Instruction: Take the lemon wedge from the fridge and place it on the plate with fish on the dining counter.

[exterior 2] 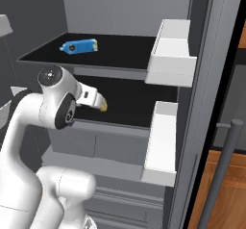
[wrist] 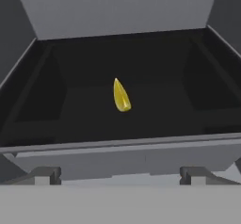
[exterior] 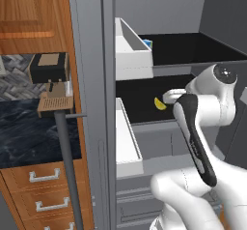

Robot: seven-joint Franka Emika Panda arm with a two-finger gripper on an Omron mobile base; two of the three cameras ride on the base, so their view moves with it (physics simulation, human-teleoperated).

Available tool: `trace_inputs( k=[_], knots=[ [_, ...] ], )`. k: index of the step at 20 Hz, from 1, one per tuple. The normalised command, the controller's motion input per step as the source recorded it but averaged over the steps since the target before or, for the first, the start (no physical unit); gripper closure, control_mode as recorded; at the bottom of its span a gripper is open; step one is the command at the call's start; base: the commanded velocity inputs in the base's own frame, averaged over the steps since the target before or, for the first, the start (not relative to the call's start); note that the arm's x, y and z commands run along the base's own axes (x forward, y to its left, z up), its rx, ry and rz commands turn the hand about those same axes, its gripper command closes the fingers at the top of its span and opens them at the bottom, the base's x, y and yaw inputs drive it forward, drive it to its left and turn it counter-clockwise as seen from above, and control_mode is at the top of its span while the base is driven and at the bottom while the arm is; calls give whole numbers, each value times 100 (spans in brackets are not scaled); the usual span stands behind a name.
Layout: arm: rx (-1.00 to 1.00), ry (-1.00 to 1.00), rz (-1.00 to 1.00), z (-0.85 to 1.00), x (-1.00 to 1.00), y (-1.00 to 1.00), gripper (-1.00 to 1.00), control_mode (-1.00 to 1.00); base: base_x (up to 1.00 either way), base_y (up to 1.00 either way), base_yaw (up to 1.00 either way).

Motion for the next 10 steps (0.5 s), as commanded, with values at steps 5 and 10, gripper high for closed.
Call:
trace_inputs(
  k=[5,10],
  knots=[
    [0,2,6,-12,39,-33,-100,-100,0,0,0],
    [0,1,3,-26,58,-5,-100,-100,0,0,0]
  ],
)
